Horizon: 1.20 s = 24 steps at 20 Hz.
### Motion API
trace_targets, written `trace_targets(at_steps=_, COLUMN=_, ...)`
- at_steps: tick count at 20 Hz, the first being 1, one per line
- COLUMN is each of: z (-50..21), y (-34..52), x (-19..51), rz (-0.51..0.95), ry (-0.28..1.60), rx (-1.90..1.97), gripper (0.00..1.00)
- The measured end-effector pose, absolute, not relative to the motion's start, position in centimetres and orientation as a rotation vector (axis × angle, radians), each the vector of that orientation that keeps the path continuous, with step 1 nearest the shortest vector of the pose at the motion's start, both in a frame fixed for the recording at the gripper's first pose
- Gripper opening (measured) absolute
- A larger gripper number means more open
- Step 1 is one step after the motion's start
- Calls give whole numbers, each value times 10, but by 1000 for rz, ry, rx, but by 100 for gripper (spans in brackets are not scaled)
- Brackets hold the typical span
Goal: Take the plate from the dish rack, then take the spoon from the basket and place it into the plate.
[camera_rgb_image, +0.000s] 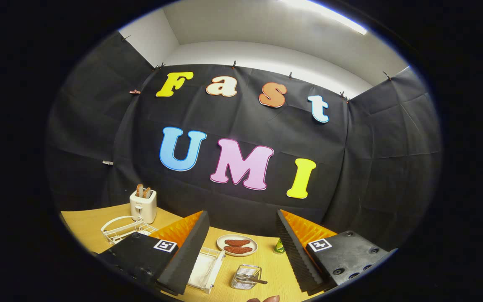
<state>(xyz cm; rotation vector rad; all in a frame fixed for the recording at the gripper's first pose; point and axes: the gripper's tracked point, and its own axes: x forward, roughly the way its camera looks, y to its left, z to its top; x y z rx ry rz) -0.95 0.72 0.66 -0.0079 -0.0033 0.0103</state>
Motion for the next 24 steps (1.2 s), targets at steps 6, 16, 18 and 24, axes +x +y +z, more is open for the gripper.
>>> trace_targets(at_steps=6, z=18, y=21, x=-6, rz=43, ry=-10, rx=-36, gripper=97)
trace_targets(at_steps=16, z=9, y=74, x=44, rz=183, ry=174, rx=-10, gripper=97)
trace_targets(at_steps=18, z=-8, y=90, x=57, rz=230, ry=279, rx=-4, gripper=97)
trace_targets(at_steps=24, z=-80, y=131, x=73, rz=260, ry=737, rx=222, gripper=98)
